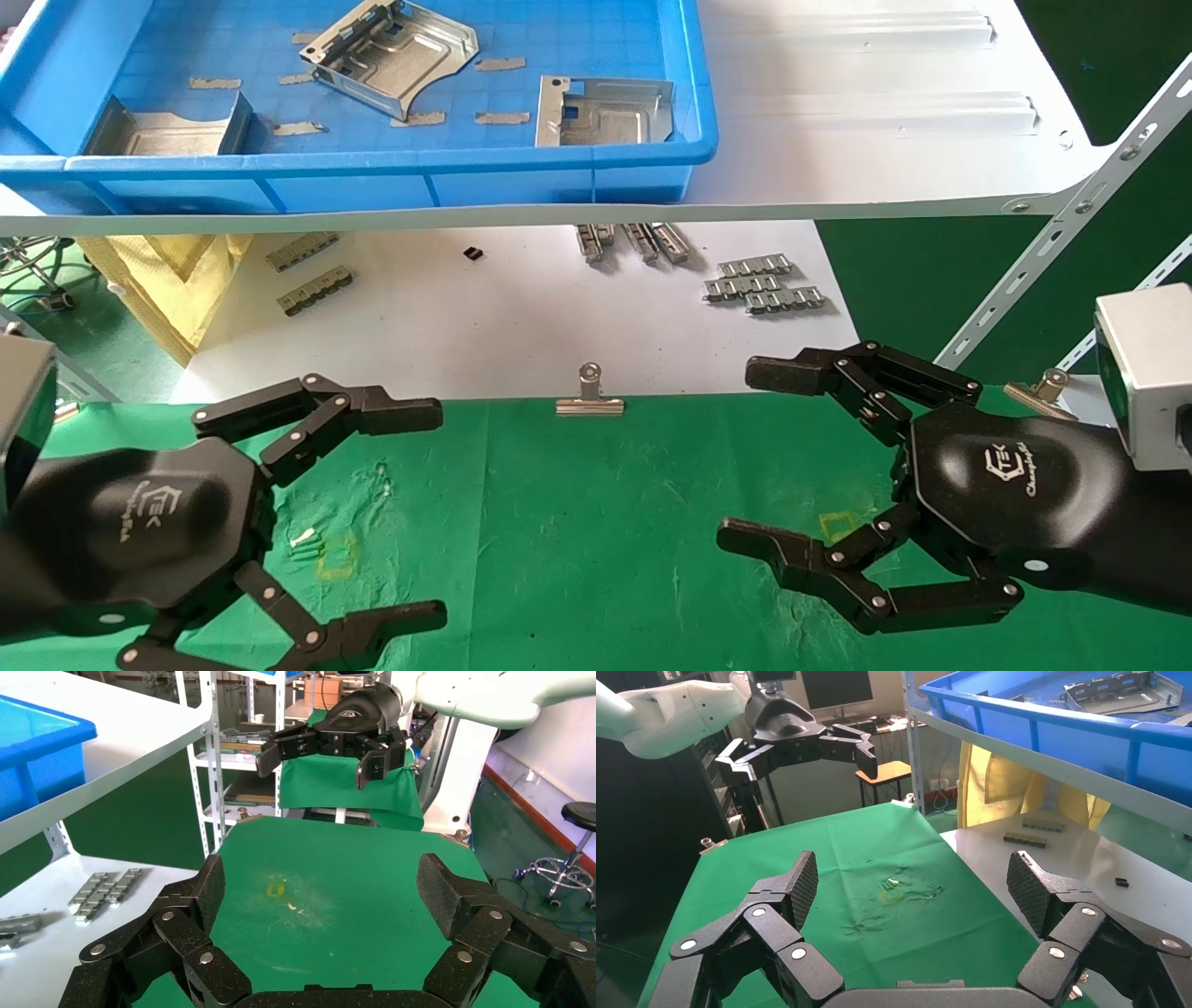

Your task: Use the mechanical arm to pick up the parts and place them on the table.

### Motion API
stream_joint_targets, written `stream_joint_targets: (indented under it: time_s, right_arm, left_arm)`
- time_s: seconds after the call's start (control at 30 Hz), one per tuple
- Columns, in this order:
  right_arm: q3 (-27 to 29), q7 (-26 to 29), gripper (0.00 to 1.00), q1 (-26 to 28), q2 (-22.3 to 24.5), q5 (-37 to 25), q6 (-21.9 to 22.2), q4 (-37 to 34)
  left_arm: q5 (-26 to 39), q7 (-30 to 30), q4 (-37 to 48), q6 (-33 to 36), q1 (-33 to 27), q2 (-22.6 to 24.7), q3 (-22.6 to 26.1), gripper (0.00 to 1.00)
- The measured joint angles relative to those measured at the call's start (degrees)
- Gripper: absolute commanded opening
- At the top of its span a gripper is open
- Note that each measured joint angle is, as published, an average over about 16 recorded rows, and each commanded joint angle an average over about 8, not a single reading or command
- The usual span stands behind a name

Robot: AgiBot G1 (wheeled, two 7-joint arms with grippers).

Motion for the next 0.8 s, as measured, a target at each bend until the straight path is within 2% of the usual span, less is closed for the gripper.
stream_joint_targets:
  time_s: [0.17, 0.8]
  right_arm:
    - [0.0, 0.0, 0.0, 0.0, 0.0, 0.0, 0.0, 0.0]
    - [0.0, 0.0, 0.0, 0.0, 0.0, 0.0, 0.0, 0.0]
  left_arm:
    - [0.0, 0.0, 0.0, 0.0, 0.0, 0.0, 0.0, 1.0]
    - [0.0, 0.0, 0.0, 0.0, 0.0, 0.0, 0.0, 1.0]
